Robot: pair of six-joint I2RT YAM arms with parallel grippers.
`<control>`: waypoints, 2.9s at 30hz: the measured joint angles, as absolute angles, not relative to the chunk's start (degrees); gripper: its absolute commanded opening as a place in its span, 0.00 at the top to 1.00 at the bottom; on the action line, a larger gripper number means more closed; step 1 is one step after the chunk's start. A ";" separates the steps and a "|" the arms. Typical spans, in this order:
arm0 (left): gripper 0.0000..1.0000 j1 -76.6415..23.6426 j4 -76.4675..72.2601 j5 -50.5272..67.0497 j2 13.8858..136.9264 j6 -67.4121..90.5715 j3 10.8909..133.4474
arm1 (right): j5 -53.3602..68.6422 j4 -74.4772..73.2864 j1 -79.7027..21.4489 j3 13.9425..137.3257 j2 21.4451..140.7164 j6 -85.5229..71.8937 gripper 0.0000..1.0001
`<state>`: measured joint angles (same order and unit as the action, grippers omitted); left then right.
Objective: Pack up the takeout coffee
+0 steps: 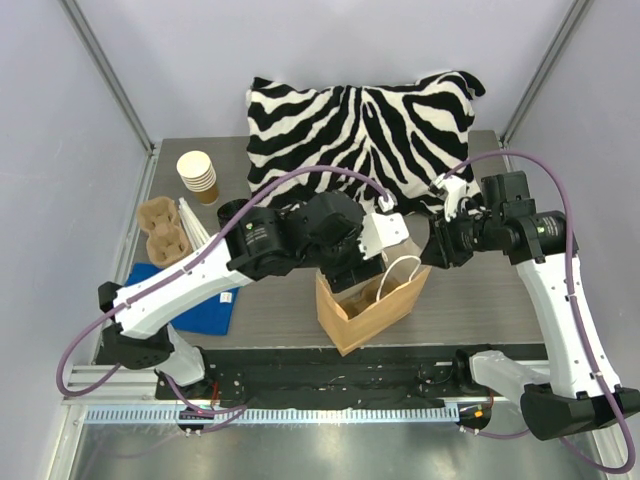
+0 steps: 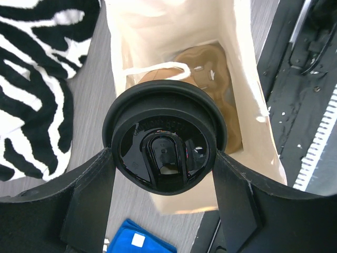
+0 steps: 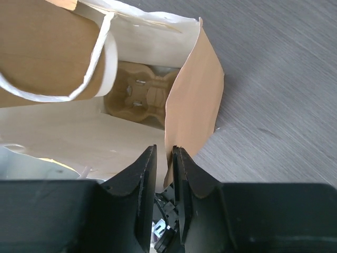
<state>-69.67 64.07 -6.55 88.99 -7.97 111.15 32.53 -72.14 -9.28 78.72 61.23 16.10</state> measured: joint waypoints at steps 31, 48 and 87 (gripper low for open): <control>0.90 -70.76 57.98 -3.99 78.74 -14.50 99.26 | 42.26 -59.44 -9.28 80.90 58.87 29.15 0.21; 0.90 -70.76 58.11 -3.86 77.47 -15.70 98.17 | 53.15 -48.10 -12.71 69.25 54.39 51.00 0.18; 0.93 -70.76 60.25 -2.92 74.32 -21.56 90.15 | 38.52 -34.81 -25.56 70.87 61.87 33.54 0.99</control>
